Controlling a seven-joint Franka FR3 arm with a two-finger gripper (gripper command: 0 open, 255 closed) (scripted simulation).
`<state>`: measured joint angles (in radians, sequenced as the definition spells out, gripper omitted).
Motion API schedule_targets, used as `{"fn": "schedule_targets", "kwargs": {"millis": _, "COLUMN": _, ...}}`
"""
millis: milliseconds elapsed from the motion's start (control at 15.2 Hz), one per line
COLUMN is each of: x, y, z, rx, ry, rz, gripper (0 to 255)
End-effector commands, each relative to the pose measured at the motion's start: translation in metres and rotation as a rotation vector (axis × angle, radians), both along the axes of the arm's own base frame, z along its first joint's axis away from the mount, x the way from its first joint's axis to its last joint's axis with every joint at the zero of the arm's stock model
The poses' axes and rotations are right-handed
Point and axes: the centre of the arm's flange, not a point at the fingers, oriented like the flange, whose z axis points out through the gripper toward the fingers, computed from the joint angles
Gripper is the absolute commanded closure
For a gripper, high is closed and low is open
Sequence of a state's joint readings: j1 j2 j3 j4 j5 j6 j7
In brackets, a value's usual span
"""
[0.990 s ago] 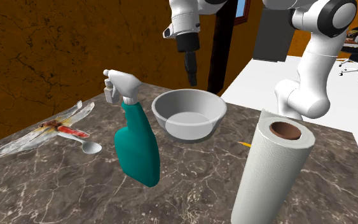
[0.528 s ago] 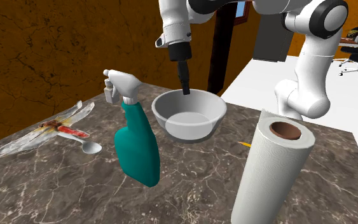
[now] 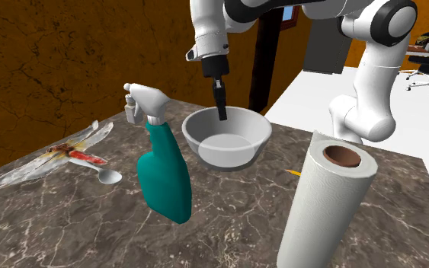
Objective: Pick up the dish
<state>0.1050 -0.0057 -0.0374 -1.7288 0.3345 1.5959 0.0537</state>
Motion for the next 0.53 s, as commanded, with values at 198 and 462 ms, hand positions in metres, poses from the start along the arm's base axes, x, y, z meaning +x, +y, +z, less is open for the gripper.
{"fn": "schedule_targets", "kwargs": {"millis": 198, "x": 0.0, "y": 0.0, "z": 0.0, "rx": 0.0, "ry": 0.001, "rz": 0.001, "gripper": 255}}
{"fn": "schedule_targets", "kwargs": {"millis": 462, "x": 0.0, "y": 0.0, "z": 0.01, "rx": 0.0, "ry": 0.001, "rz": 0.001, "gripper": 255}}
